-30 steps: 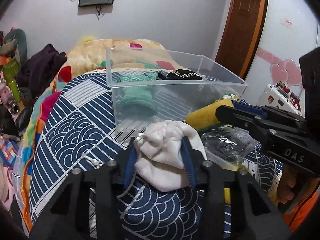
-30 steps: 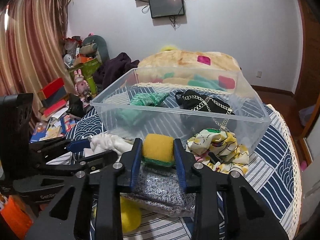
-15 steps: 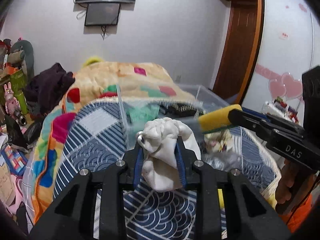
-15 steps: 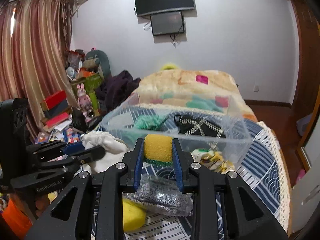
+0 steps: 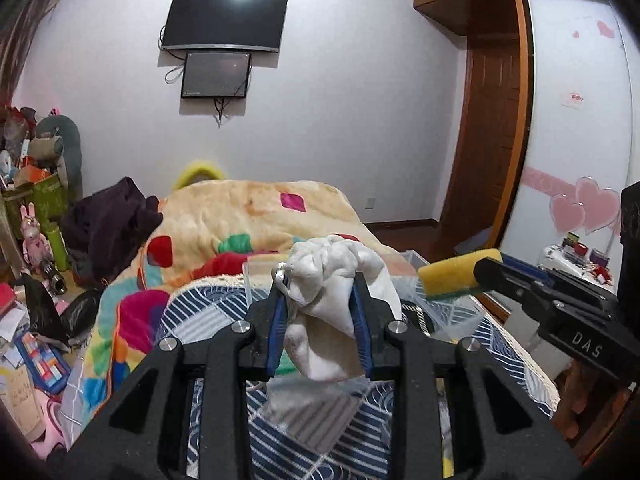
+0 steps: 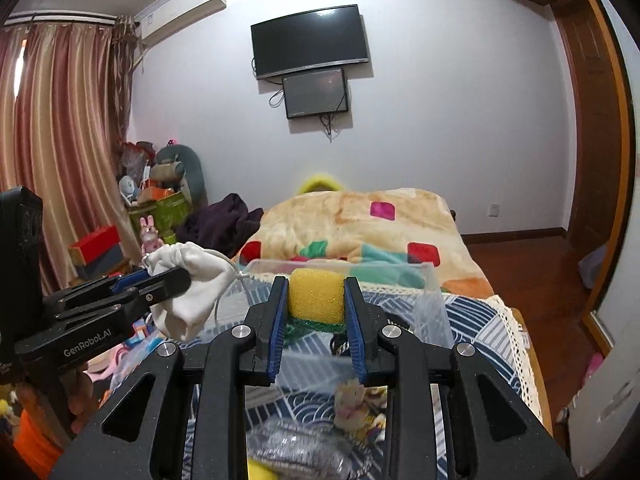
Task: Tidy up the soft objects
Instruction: 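Lower the white cloth into the box with the left tool while the right tool drops the sponge in, then grasp a yellow ball with the left tool while the right tool grasps the silver bag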
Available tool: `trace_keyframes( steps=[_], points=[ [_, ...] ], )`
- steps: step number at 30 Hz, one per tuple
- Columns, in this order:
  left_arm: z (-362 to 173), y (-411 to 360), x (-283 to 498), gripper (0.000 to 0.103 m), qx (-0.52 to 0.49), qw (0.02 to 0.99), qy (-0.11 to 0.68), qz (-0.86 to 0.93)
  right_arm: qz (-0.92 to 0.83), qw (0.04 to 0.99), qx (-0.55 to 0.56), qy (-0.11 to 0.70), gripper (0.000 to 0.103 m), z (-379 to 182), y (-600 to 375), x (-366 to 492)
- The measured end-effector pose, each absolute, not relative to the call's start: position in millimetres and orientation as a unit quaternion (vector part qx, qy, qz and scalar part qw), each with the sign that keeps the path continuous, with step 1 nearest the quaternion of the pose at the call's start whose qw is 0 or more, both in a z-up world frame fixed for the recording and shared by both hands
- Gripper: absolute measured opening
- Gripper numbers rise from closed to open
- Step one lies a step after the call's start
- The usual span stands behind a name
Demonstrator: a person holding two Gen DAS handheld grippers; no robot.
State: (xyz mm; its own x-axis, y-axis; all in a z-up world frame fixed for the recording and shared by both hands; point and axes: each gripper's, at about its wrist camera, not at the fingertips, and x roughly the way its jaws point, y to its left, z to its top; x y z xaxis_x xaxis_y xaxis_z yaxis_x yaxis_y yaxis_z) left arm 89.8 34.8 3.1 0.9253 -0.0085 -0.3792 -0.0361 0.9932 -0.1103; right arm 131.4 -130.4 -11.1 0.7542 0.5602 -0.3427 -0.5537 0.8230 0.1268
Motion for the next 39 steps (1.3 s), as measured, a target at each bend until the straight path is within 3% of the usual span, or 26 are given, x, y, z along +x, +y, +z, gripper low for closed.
trace_keyframes(
  steps=[22, 26, 30, 36, 39],
  points=[
    [-62.6, 23.6, 167.4, 0.032, -0.025, 0.95, 0.31, 0.025, 0.303, 0.902, -0.013, 0.307, 0.026, -67.1, -99.8, 182.7],
    [-64.4, 23.1, 165.2, 0.041, -0.026, 0.949, 0.314, 0.022, 0.291, 0.904, -0.033, 0.311, 0.028, -67.8, -98.1, 179.7],
    [-59.0, 22.7, 156.9, 0.05, -0.031, 0.951, 0.306, 0.017, 0.287, 0.907, -0.036, 0.307, 0.041, -65.2, -102.3, 175.2],
    [-40.4, 21.7, 133.7, 0.067, -0.036, 0.96, 0.276, 0.012, 0.282, 0.916, -0.027, 0.285, 0.044, -52.0, -117.6, 167.1],
    [-32.1, 22.0, 118.7, 0.076, -0.043, 0.965, 0.26, 0.007, 0.275, 0.922, -0.021, 0.271, 0.051, -45.7, -128.4, 159.6]
  ],
)
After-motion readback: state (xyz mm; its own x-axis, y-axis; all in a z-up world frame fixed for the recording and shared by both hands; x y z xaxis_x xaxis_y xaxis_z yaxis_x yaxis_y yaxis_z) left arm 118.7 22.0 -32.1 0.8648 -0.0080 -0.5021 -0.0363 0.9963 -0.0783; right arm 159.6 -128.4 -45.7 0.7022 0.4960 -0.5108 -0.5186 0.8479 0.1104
